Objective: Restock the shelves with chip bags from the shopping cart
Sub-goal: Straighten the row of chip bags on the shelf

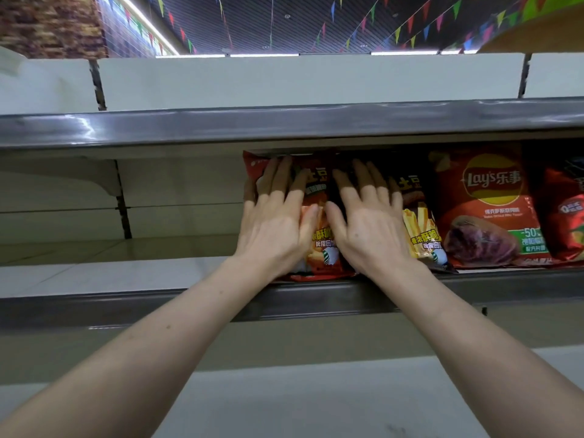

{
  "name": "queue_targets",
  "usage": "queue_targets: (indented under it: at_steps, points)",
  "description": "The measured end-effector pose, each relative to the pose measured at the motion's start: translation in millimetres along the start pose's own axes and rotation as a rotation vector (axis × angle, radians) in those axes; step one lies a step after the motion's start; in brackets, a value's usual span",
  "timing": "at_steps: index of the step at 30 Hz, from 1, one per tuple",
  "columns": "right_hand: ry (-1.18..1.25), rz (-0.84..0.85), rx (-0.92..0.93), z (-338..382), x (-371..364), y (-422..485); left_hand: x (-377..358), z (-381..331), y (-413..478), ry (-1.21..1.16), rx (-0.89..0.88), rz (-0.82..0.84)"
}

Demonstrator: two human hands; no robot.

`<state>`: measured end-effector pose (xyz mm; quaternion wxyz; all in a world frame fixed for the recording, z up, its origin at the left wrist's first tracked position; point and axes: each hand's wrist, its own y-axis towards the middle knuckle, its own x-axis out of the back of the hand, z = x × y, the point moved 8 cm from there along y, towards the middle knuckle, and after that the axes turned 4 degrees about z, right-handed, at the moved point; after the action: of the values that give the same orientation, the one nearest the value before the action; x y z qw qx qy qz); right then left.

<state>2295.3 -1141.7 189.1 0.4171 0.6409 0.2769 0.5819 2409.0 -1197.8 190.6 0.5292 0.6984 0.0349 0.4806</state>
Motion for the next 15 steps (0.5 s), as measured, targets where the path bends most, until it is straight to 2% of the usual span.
queue_targets:
  at_steps: [4, 8, 11, 15]
  points:
    - [0.054, 0.017, 0.079, 23.4, -14.9, 2.2, -14.2, 8.5, -3.3, 0.129, 0.031, 0.087]
    - [0.063, -0.047, 0.074, 22.2, -21.6, -3.5, -17.6, 5.8, 1.1, 0.074, -0.014, 0.068]
    - [0.070, -0.032, 0.070, 23.5, -18.2, -3.7, -13.1, 7.5, -2.3, 0.069, 0.022, 0.125]
    - [0.146, -0.069, 0.128, 33.3, -4.1, -4.5, 15.8, 16.7, -13.3, 0.047, 0.041, -0.086]
